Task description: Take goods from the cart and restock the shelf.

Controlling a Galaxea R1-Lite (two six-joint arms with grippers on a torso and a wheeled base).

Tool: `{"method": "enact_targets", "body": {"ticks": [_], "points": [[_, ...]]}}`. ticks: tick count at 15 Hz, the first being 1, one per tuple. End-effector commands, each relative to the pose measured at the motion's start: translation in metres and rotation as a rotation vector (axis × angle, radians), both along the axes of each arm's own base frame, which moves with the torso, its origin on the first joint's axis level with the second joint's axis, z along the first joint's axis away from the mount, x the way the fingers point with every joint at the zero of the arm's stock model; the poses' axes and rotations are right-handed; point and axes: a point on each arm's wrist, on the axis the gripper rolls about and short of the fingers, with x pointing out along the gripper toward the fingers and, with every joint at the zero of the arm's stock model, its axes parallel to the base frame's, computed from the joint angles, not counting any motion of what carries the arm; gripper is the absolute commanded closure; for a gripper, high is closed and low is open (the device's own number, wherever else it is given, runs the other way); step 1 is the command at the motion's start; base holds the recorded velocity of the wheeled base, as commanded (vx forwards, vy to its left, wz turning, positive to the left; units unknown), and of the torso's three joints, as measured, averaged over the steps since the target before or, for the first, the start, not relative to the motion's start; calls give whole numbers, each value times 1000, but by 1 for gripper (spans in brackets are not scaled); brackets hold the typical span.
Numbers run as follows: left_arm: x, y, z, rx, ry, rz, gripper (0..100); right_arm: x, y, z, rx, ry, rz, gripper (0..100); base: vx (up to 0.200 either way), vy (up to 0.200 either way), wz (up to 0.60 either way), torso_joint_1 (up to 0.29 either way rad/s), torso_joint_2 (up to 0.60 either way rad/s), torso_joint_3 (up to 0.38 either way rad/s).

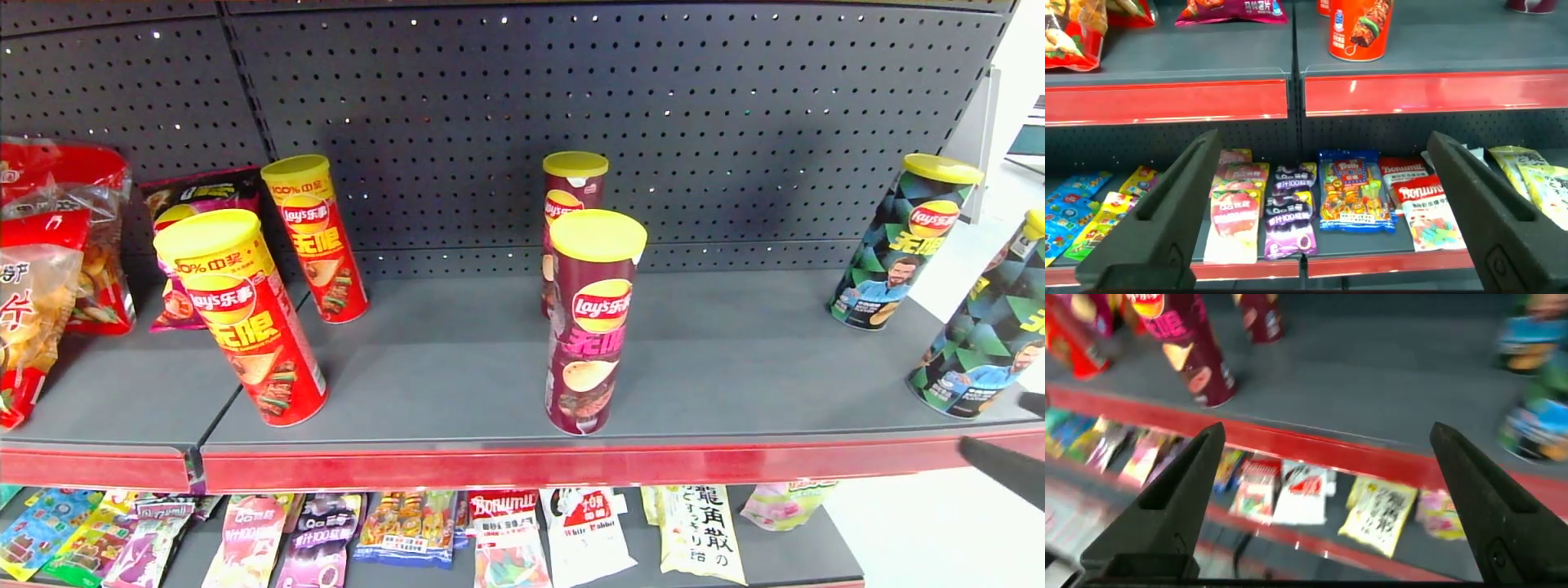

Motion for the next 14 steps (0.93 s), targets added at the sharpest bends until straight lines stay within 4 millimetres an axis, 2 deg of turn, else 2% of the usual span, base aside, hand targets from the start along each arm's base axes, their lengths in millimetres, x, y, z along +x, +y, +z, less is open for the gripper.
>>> {"method": "enact_targets", "body": {"ticks": [1, 3, 5, 7, 14], "points": [[0, 0, 0, 0, 2, 0, 0, 97, 63, -11, -116, 269, 183, 0, 0, 0, 0, 0, 0, 0], [0, 0, 0, 0, 0, 0, 0, 117, 81, -24, -158, 321, 191, 0, 0, 0, 0, 0, 0, 0], [0, 0, 0, -1, 0, 0, 0, 125, 92, -32, -185, 342, 203, 0, 0, 0, 0, 0, 0, 0], [0, 0, 0, 0, 0, 0, 0, 141, 105, -44, -212, 332, 166, 0, 0, 0, 0, 0, 0, 0], [0, 0, 0, 0, 0, 0, 0, 154, 116, -55, -243, 342, 149, 0, 0, 0, 0, 0, 0, 0]]}}
